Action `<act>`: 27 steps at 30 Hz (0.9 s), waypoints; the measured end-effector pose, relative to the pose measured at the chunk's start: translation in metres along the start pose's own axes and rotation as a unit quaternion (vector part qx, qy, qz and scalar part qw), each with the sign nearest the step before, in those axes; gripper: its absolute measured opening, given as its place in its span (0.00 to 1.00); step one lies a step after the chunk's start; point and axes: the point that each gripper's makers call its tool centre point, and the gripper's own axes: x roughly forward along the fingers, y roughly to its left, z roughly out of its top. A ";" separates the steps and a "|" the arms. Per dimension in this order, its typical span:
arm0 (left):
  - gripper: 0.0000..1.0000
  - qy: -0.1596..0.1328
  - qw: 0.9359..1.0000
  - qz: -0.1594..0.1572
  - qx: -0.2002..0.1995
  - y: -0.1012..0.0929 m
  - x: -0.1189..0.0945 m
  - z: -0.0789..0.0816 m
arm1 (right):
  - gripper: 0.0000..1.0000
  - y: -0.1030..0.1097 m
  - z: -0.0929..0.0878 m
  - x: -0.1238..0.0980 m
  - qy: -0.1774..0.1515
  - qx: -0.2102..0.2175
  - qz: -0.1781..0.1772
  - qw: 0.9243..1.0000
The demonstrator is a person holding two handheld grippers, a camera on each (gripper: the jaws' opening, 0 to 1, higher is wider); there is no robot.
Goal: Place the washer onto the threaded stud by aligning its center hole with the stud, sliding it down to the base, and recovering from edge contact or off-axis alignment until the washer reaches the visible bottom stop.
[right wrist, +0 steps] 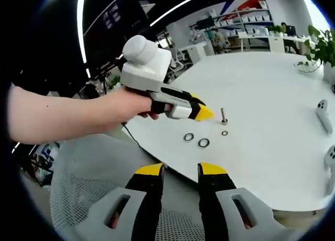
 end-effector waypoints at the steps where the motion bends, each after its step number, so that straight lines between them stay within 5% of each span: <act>1: 0.23 -0.004 1.000 0.001 -0.006 0.000 -0.003 0.000 | 0.28 0.001 -0.001 0.000 0.002 -0.001 0.001 1.000; 8: 0.26 -0.045 0.998 0.013 -0.040 0.002 -0.036 0.004 | 0.28 0.000 -0.002 0.000 0.008 -0.002 0.000 1.000; 18: 0.28 -0.068 0.994 0.035 -0.077 0.020 -0.077 -0.015 | 0.29 -0.001 -0.002 -0.001 0.007 0.004 -0.002 1.000; 27: 0.29 -0.067 0.993 0.036 -0.092 0.023 -0.080 -0.026 | 0.29 -0.002 -0.004 -0.001 0.009 0.004 -0.005 1.000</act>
